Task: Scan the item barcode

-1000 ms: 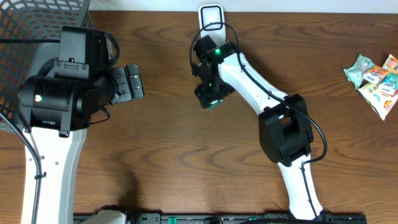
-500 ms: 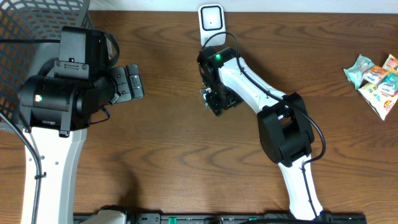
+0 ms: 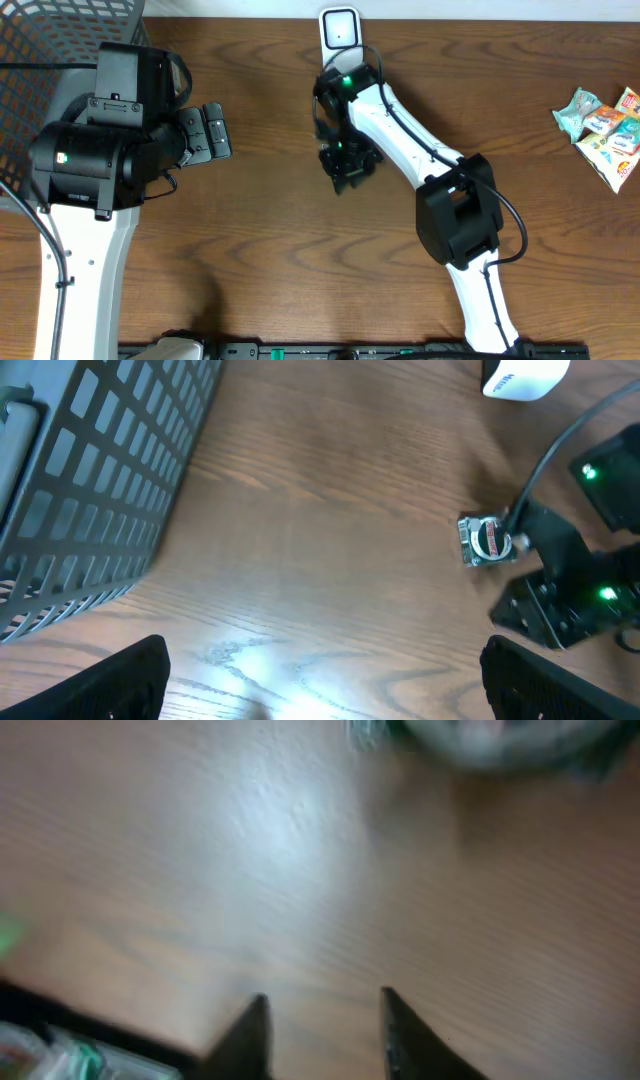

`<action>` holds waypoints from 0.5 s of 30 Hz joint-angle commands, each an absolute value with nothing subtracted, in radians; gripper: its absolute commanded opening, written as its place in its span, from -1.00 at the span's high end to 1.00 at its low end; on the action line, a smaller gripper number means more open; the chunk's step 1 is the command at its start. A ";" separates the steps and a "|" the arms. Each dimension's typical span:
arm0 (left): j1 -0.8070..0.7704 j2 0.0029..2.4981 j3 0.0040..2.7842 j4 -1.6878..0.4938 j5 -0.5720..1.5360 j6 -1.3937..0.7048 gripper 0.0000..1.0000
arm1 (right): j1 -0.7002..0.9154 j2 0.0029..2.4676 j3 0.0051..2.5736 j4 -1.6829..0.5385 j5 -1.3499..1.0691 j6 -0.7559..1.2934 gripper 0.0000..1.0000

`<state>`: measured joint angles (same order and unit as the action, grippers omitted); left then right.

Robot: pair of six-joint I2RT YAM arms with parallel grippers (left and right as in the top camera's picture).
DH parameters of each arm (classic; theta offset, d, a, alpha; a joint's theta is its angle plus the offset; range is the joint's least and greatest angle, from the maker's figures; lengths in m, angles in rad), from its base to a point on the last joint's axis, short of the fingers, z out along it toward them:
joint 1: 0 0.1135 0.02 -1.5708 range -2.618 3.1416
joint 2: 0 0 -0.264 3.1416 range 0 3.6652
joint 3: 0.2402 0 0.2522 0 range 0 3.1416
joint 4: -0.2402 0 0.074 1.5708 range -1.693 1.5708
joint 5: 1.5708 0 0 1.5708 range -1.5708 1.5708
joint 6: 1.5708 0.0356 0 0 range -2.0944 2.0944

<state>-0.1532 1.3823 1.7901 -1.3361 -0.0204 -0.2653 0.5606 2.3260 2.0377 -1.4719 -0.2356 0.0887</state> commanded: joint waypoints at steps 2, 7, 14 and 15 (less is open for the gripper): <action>-0.150 1.380 1.784 -1.340 -0.014 -0.268 -0.95 | 0.579 2.313 2.053 -1.374 -0.294 0.093 0.81; -0.150 1.380 1.784 -1.340 -0.014 -0.268 -0.96 | 0.622 2.314 1.997 -1.175 -0.237 0.108 0.91; -0.150 1.380 1.784 -1.340 -0.014 -0.268 -0.95 | 0.636 2.319 1.906 -1.059 -0.083 0.179 0.92; -0.150 1.380 1.784 -1.340 -0.014 -0.268 -0.96 | 0.635 2.319 1.893 -1.044 -0.070 0.179 0.92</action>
<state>-0.1532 1.3823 1.7901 -1.3361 -0.0204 -0.2653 0.6365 2.3257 1.9366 -1.0718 -0.1749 0.1364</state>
